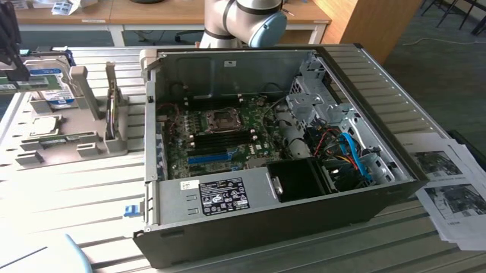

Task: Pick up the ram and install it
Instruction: 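Pick up the ram and move it above insertion slot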

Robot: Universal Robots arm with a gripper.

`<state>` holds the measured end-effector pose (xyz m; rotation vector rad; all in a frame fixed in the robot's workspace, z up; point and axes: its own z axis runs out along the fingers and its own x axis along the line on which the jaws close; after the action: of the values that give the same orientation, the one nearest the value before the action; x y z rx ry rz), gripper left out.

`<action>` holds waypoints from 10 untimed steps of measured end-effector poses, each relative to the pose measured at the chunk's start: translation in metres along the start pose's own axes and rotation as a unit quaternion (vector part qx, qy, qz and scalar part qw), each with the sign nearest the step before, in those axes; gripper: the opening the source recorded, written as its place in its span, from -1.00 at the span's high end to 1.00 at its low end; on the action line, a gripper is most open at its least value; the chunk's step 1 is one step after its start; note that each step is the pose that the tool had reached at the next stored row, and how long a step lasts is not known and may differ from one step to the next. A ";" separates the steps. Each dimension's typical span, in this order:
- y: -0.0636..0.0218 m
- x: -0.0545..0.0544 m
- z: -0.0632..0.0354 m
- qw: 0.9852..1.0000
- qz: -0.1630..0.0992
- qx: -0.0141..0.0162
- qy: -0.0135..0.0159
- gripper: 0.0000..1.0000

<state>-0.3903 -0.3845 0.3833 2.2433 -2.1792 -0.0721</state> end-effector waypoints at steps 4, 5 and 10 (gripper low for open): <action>0.0003 0.000 -0.0061 1.000 0.000 0.000 0.000 0.78; 0.0003 0.000 -0.0075 1.000 0.000 0.000 0.000 0.78; 0.0006 0.000 -0.0150 1.000 0.001 0.000 0.000 0.78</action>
<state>-0.3903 -0.3845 0.3983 2.2411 -2.1815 -0.0721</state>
